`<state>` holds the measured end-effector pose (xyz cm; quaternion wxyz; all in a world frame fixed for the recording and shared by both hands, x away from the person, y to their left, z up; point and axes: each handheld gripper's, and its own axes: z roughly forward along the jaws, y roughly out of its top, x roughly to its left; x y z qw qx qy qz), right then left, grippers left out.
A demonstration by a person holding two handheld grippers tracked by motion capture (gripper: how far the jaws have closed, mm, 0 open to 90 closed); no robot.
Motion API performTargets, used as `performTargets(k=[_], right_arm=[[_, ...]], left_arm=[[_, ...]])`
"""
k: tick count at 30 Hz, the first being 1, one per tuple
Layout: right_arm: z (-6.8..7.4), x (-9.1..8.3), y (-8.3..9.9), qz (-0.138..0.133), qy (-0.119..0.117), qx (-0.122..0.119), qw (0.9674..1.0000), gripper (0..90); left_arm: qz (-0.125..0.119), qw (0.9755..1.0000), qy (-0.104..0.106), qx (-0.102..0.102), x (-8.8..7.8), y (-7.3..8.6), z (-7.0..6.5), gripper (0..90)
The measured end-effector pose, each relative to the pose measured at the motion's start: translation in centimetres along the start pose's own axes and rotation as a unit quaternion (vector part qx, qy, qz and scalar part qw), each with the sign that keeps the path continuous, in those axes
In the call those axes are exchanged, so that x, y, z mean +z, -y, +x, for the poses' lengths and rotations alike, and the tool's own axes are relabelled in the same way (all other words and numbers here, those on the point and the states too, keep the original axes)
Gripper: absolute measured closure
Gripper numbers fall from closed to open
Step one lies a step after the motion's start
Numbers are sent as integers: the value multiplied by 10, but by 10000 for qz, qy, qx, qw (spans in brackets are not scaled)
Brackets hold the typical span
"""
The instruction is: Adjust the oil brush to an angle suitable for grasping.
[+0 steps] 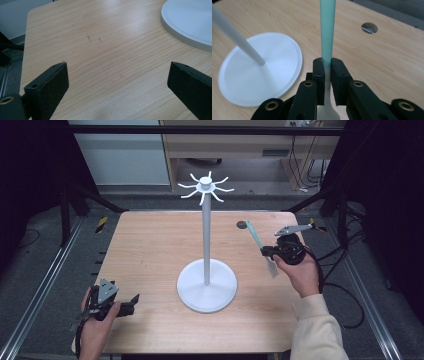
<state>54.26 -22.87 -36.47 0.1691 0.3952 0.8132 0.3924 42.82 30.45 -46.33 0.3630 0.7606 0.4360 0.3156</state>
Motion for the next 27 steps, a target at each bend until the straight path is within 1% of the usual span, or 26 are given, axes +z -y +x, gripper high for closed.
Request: performTargets(k=[1, 2, 3, 4, 7, 11, 13, 16, 22, 27], right_arm=[[0, -1, -1, -53, 0, 91, 9999, 824], [-1, -1, -3, -175, 14, 134, 9998, 825], [-1, -1, -3, -175, 14, 134, 9998, 825], [-1, -1, -4, -223, 7, 177, 9996, 825], [-1, -3, -9, -346, 51, 207, 9992, 824], [1, -9, -15, -631, 72, 318, 9975, 825], [4, -13, -16, -767, 83, 318, 9965, 824], [8, -16, -16, -837, 85, 319, 9959, 824], [14, -28, -16, -1150, -9, 356, 9927, 824], [20, -38, -15, -1359, 9, 321, 9902, 824]], left_arm=[[-21, 10000, -18, -12, -1, 0, 1, 29], [-25, 10000, -28, -17, -1, 0, 1, 28], [-47, 10000, -53, -26, -2, 0, 2, 28], [-41, 10000, -38, -52, -2, 0, 2, 28], [-56, 10000, -49, -60, -2, 0, 3, 28], [-77, 10000, -14, -44, -2, -1, 2, 28], [-64, 10000, -8, -39, -2, -1, 2, 28], [-78, 10000, -8, -37, -2, -1, 2, 28], [-84, 10000, -8, -42, -2, -1, 2, 29], [-95, 9999, 13, -34, -2, -2, 2, 29]])
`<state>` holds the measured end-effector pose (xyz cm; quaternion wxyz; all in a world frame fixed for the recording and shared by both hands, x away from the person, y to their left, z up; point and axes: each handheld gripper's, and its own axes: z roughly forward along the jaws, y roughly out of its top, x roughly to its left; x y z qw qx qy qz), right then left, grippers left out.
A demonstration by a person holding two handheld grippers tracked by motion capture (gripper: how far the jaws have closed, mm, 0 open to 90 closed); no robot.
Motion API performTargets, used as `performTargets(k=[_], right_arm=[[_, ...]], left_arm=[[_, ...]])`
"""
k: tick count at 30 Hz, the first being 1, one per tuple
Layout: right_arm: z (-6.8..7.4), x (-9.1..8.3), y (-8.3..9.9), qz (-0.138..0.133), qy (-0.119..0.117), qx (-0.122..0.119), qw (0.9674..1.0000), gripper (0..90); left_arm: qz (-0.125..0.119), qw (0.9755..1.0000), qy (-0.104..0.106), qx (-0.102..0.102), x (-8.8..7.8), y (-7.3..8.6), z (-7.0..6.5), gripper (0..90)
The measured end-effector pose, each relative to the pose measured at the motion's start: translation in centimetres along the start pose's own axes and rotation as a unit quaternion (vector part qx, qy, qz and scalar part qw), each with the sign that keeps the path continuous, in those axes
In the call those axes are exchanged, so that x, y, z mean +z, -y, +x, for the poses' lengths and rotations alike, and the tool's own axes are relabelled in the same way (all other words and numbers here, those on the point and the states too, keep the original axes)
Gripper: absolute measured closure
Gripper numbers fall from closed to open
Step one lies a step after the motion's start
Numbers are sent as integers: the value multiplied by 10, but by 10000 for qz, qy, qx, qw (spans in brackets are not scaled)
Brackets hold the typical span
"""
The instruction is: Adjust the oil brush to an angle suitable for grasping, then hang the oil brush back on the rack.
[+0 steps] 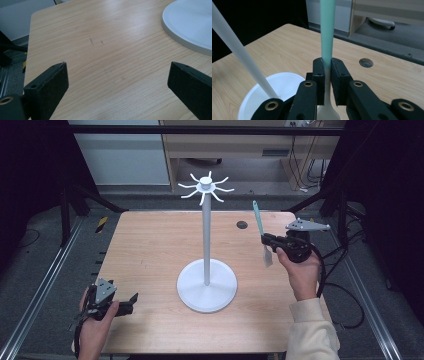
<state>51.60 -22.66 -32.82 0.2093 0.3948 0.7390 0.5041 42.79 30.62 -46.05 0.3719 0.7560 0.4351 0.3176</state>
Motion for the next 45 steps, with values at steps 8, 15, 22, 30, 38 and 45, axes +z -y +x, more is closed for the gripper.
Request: performTargets(k=[8, 15, 22, 30, 38, 45], right_arm=[[6, -9, -1, -202, -69, 17, 9998, 824], [5, -9, -1, -248, -110, 62, 9996, 824], [11, -15, -4, -496, -307, 116, 9982, 825], [30, -19, -14, -763, -600, 38, 9953, 825], [46, -25, -18, -951, -694, -89, 9930, 824], [56, -31, -19, -1107, -714, -154, 9912, 824]], left_arm=[[8, 10000, 14, 13, 1, 0, -1, 29], [2, 10000, 18, -3, 1, 0, 1, 29], [9, 10000, 49, 43, 2, -1, -1, 29], [-12, 10000, 26, 14, 0, 0, 1, 29], [-21, 10000, 26, 12, -1, 0, 1, 30], [-30, 10000, 25, 7, -1, 0, 1, 30]])
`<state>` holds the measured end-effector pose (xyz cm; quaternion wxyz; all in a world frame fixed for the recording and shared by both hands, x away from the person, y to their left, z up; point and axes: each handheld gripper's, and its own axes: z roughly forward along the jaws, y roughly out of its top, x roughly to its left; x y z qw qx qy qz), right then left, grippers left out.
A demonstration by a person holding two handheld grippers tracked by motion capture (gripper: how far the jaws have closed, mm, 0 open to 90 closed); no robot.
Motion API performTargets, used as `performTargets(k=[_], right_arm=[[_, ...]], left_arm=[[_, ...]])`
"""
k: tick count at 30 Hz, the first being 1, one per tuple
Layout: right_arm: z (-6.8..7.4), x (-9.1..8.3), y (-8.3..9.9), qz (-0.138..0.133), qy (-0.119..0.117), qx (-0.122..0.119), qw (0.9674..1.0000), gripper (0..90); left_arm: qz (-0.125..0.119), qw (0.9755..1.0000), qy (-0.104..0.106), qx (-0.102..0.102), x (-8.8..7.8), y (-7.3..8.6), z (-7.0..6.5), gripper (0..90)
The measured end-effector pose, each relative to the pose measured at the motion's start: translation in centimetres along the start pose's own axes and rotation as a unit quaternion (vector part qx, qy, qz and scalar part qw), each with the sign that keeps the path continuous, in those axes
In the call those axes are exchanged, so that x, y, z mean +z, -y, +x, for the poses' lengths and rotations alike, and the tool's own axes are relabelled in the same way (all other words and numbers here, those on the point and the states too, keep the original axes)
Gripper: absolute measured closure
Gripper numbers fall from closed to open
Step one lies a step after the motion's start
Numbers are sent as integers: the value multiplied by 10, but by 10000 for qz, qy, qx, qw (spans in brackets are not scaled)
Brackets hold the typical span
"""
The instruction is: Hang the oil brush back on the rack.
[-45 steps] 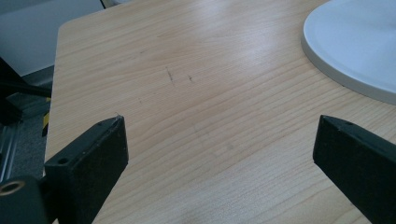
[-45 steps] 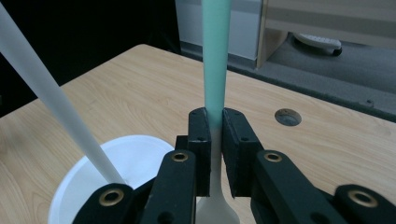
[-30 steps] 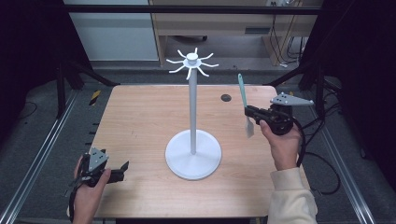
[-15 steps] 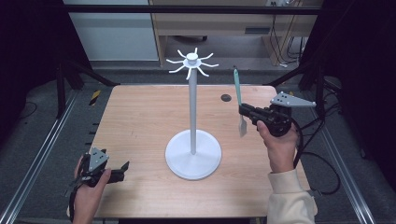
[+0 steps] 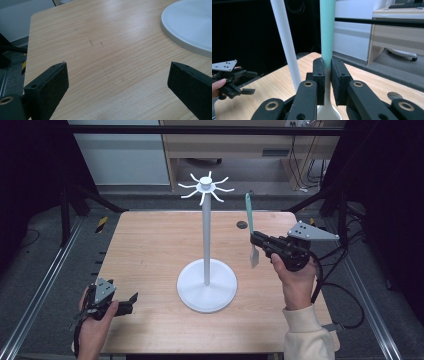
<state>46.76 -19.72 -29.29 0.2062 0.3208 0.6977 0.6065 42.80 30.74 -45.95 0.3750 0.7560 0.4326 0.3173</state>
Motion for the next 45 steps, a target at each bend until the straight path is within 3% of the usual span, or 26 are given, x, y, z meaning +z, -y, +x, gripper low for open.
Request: performTargets(k=[7, 28, 45], right_arm=[[7, -4, -2, -133, -55, -28, 9999, 824], [40, -14, -19, -361, -5, -509, 9981, 824], [50, -17, -24, -414, -29, -651, 9970, 824]], left_arm=[[-4, 10000, -2, -8, 0, 0, 0, 30], [21, 10000, 29, 32, 2, -1, -2, 30], [12, 10000, 18, 40, 1, -1, -2, 30]])
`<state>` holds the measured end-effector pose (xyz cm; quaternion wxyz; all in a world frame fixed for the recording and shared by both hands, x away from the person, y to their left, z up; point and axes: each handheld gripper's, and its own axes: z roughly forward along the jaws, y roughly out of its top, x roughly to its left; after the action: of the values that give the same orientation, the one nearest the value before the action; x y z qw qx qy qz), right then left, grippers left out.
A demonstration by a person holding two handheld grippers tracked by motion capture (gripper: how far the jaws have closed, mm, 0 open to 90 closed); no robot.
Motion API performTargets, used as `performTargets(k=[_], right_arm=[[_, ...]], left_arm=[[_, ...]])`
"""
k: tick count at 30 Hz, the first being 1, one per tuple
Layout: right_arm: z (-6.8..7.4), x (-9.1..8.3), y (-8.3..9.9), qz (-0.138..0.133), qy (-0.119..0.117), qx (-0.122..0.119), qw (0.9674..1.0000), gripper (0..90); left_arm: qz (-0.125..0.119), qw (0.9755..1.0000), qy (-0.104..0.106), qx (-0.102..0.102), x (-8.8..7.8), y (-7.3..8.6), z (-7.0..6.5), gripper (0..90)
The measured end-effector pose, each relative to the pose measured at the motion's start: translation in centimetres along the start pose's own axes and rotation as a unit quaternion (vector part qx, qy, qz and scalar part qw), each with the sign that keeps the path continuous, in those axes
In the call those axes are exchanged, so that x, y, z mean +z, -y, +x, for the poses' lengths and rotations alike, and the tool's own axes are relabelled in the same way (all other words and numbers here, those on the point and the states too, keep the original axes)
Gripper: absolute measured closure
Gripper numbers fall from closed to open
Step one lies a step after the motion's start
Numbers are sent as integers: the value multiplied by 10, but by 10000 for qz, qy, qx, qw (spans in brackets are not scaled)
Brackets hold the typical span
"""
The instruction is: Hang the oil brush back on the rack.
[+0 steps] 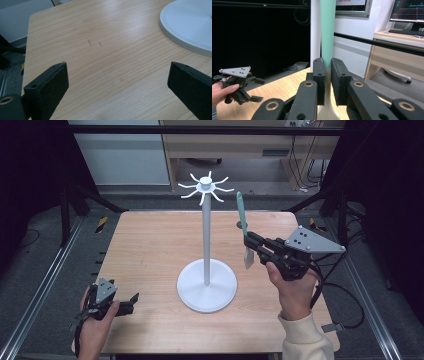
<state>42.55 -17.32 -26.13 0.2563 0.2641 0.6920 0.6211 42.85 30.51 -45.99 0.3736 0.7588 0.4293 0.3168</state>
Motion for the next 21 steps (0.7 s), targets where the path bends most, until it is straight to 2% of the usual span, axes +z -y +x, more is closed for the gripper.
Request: performTargets(k=[17, 21], right_arm=[[15, 8, -3, 109, -141, -207, 9996, 823], [15, 9, -3, 125, -137, -182, 9997, 823]], left_arm=[[7, 10000, -2, 15, 0, 0, 0, 30], [4, 10000, 6, 5, 0, 0, 0, 30]])
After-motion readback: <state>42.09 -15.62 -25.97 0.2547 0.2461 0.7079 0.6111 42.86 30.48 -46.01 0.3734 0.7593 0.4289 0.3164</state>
